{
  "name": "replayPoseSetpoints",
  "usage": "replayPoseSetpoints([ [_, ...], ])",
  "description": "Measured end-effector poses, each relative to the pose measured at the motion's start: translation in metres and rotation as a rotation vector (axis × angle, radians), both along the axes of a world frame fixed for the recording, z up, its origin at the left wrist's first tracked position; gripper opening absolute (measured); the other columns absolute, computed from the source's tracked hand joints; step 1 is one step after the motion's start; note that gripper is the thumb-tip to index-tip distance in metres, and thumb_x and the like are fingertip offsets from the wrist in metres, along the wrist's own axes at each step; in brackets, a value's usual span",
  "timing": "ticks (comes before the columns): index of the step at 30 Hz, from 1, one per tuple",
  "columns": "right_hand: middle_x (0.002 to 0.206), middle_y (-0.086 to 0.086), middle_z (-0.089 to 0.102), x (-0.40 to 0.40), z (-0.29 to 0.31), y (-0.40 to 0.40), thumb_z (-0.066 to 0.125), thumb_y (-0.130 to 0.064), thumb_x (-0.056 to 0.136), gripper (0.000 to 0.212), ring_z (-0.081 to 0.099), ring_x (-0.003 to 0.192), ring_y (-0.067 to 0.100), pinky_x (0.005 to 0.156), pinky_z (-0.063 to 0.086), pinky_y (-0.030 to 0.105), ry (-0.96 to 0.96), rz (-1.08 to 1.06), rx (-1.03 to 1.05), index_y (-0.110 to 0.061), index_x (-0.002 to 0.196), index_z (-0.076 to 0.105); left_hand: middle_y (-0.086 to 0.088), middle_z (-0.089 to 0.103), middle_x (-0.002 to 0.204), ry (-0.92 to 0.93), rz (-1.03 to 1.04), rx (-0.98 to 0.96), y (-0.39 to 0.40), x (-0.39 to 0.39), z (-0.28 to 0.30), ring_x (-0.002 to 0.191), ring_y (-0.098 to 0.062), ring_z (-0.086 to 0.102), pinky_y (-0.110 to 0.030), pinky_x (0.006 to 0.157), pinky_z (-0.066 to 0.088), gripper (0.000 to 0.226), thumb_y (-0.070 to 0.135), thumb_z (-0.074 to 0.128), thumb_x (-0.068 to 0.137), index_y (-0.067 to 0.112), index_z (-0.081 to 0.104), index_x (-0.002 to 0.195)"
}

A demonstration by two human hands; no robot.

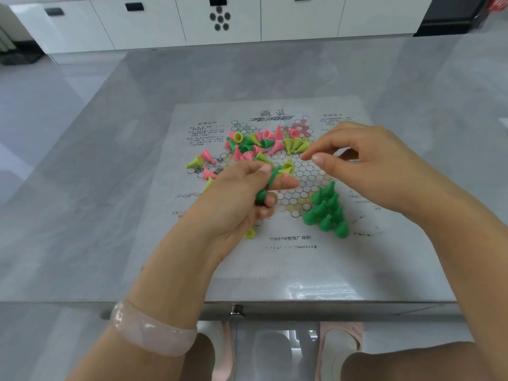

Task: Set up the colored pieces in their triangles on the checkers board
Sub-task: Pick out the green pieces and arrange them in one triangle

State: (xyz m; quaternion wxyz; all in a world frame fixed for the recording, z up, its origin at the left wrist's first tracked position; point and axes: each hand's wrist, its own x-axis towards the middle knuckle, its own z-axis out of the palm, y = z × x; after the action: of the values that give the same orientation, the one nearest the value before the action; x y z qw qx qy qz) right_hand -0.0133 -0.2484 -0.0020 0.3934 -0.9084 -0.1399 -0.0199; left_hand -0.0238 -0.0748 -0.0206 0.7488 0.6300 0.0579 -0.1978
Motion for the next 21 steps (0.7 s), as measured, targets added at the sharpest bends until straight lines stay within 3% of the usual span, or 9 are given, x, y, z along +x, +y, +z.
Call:
replayPoseSetpoints([
  [3,0.087,-0.011,0.061,-0.002,0.002,0.016,0.06,-0.024,0.084,0.012,0.054,0.082,-0.005,0.073,0.041,0.008,0.005,0.054,0.049,-0.027,0.09,0.07,-0.01,0.064,0.091,-0.007,-0.061,-0.023,-0.004,-0.002,-0.001,0.047,-0.005,0.042,-0.015,0.043,0.037,0.019,0.015,0.039,0.097,0.004,0.048,0.11],
  [6,0.08,-0.012,0.062,-0.001,0.001,0.024,0.062,-0.024,0.083,0.01,0.056,0.079,-0.003,0.069,0.042,0.007,0.033,0.068,0.074,-0.024,0.088,0.07,-0.008,0.054,0.091,-0.025,-0.088,-0.064,-0.004,-0.003,0.0,0.05,-0.005,0.041,-0.016,0.045,0.037,0.018,0.013,0.038,0.097,0.005,0.048,0.11],
  [8,0.079,-0.008,0.066,-0.001,0.001,0.024,0.063,-0.023,0.082,0.008,0.06,0.077,-0.001,0.07,0.045,0.007,0.065,0.062,0.152,-0.023,0.083,0.07,-0.011,0.058,0.094,-0.034,-0.088,-0.071,-0.001,-0.003,0.001,0.05,-0.005,0.041,-0.016,0.045,0.037,0.019,0.013,0.037,0.098,0.004,0.048,0.111],
  [11,0.081,0.0,0.071,-0.001,0.002,0.024,0.063,-0.023,0.083,0.008,0.067,0.078,0.008,0.079,0.053,0.022,0.146,0.066,0.262,-0.022,0.082,0.07,-0.023,0.054,0.109,-0.028,-0.076,-0.084,0.004,-0.002,0.003,0.049,-0.006,0.042,-0.017,0.046,0.035,0.028,0.013,0.037,0.098,-0.001,0.044,0.121],
  [13,0.082,0.001,0.071,0.0,0.0,0.025,0.063,-0.022,0.082,0.007,0.068,0.08,0.012,0.08,0.055,0.026,0.15,0.079,0.272,-0.021,0.082,0.071,-0.023,0.055,0.108,-0.028,-0.078,-0.076,0.006,-0.003,0.004,0.049,-0.006,0.042,-0.017,0.046,0.036,0.026,0.014,0.037,0.098,0.0,0.045,0.119],
  [17,0.074,-0.007,0.067,0.002,-0.001,0.022,0.065,-0.022,0.081,0.006,0.061,0.071,-0.001,0.07,0.049,0.011,0.118,0.076,0.24,-0.023,0.076,0.069,-0.013,0.066,0.098,-0.011,-0.055,0.002,0.006,-0.002,0.0,0.049,-0.006,0.042,-0.017,0.048,0.04,0.022,0.017,0.042,0.096,0.004,0.048,0.113],
  [19,0.073,-0.01,0.064,0.005,-0.001,0.014,0.065,-0.024,0.08,0.007,0.056,0.066,-0.007,0.063,0.043,0.003,0.087,0.043,0.136,-0.025,0.074,0.068,-0.009,0.063,0.093,0.032,0.027,0.004,0.008,-0.001,0.001,0.051,-0.007,0.044,-0.018,0.047,0.04,0.018,0.016,0.046,0.094,0.005,0.051,0.108],
  [21,0.079,-0.011,0.06,0.008,-0.003,0.004,0.065,-0.025,0.08,0.009,0.053,0.068,-0.006,0.063,0.04,0.004,0.057,0.002,-0.022,-0.026,0.072,0.066,-0.01,0.058,0.088,0.08,0.128,-0.063,0.013,0.001,0.004,0.054,-0.01,0.046,-0.018,0.046,0.042,0.01,0.005,0.047,0.089,0.003,0.054,0.096],
])
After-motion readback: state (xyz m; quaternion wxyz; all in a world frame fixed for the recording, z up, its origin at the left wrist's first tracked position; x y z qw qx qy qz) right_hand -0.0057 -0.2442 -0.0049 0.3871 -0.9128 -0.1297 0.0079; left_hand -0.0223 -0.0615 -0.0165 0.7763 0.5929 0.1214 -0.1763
